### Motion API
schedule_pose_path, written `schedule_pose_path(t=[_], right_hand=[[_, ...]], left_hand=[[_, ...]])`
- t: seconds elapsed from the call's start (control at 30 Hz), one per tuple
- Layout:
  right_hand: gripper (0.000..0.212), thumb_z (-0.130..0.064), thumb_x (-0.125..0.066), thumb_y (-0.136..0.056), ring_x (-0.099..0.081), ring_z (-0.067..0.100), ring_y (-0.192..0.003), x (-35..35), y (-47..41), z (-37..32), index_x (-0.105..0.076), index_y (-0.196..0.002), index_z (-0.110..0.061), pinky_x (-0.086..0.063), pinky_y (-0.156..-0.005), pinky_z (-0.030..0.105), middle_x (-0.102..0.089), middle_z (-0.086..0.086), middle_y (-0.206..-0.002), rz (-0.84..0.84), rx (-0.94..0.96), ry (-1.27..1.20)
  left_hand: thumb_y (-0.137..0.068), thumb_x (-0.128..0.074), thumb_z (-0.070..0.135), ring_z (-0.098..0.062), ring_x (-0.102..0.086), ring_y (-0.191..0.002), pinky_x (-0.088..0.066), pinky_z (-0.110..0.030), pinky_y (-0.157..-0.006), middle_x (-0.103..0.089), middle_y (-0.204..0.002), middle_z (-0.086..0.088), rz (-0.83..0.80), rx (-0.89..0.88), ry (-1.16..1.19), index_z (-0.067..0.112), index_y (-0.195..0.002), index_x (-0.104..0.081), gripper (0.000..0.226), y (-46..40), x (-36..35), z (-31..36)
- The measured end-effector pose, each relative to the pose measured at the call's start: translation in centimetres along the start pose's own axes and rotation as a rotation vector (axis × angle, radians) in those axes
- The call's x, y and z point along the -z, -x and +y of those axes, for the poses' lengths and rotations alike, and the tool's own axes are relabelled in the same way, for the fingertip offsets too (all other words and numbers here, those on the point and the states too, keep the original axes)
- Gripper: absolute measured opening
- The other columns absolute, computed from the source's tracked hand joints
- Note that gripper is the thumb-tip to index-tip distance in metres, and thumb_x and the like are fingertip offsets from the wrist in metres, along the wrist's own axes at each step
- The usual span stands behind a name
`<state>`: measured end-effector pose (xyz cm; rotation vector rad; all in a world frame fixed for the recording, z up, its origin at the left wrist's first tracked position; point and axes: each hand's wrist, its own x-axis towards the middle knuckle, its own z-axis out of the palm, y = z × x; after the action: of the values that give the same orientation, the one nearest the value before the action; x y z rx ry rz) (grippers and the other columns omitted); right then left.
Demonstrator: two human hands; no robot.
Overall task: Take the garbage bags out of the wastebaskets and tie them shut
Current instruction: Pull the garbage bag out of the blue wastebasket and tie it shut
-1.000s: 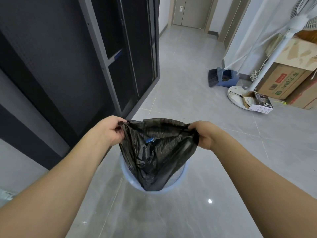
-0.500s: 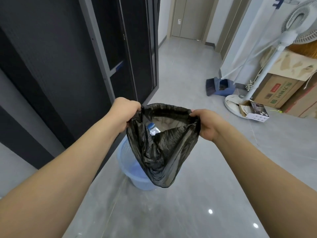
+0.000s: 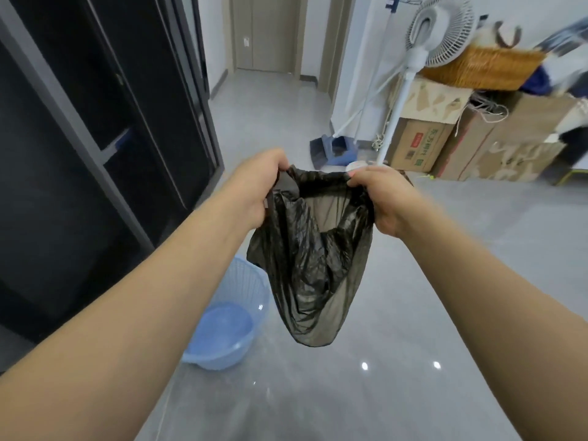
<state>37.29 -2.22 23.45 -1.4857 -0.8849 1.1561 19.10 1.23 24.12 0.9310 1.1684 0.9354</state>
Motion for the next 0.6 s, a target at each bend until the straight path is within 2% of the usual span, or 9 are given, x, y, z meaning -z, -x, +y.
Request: schedule_pose_path(t=[0.1, 0.17, 0.23, 0.37, 0.5, 0.6], right_hand=[[0.017, -0.007, -0.055, -0.088, -0.066, 0.017, -0.058, 3.7, -0.3, 2.3, -0.066, -0.077, -0.016, -0.055, -0.050, 0.026, -0.066, 0.007, -0.069, 0.047, -0.028, 0.131], [0.022, -0.009, -0.057, -0.087, -0.066, 0.015, -0.058, 6.2, -0.5, 4.4, -0.066, -0.072, -0.020, -0.052, -0.048, 0.024, -0.066, 0.004, -0.068, 0.058, -0.071, 0.213], [0.024, -0.007, -0.056, -0.086, -0.062, 0.015, -0.053, 8.5, -1.0, 6.8, -0.065, -0.068, -0.019, -0.050, -0.045, 0.022, -0.064, 0.003, -0.065, 0.074, -0.078, 0.289], [0.016, -0.008, -0.056, -0.084, -0.058, 0.021, -0.062, 11.4, -2.2, 13.0, -0.063, -0.070, -0.013, -0.051, -0.058, 0.029, -0.061, 0.006, -0.069, 0.087, -0.144, 0.436], [0.012, -0.008, -0.054, -0.084, -0.055, 0.025, -0.075, 12.8, -3.5, 18.5, -0.065, -0.080, -0.009, -0.045, -0.065, 0.030, -0.060, 0.010, -0.079, -0.012, -0.165, 0.734], [0.016, -0.013, -0.052, -0.083, -0.059, 0.026, -0.089, 14.2, -4.0, 20.0, -0.067, -0.089, -0.011, -0.044, -0.069, 0.028, -0.064, 0.007, -0.092, -0.069, -0.145, 1.022]], left_hand=[[-0.075, -0.045, 0.016, -0.018, -0.040, -0.042, -0.038, -0.022, -0.046, -0.039, -0.057, -0.003, -0.059, 0.118, -0.029, 0.017, -0.069, -0.036, 0.011, -0.8, -3.1, -3.2], [-0.076, -0.046, 0.021, -0.020, -0.045, -0.045, -0.042, -0.027, -0.055, -0.045, -0.054, -0.004, -0.090, 0.212, -0.061, 0.017, -0.070, -0.040, 0.010, -1.5, -4.3, -5.9], [-0.076, -0.048, 0.023, -0.021, -0.050, -0.045, -0.043, -0.027, -0.057, -0.051, -0.049, -0.004, -0.142, 0.269, -0.060, 0.015, -0.068, -0.045, 0.012, -2.5, -5.2, -8.8], [-0.067, -0.052, 0.020, -0.023, -0.052, -0.050, -0.044, -0.029, -0.056, -0.051, -0.059, -0.005, -0.198, 0.329, -0.089, 0.014, -0.064, -0.049, 0.007, -4.0, -6.4, -15.9], [-0.068, -0.052, 0.014, -0.023, -0.044, -0.049, -0.036, -0.027, -0.052, -0.045, -0.059, -0.007, -0.144, 0.381, -0.316, 0.014, -0.061, -0.046, 0.009, -4.8, -6.4, -22.4], [-0.069, -0.056, 0.011, -0.022, -0.047, -0.044, -0.038, -0.023, -0.048, -0.049, -0.051, -0.007, -0.090, 0.395, -0.568, 0.010, -0.061, -0.050, 0.010, -4.6, -5.7, -25.0]])
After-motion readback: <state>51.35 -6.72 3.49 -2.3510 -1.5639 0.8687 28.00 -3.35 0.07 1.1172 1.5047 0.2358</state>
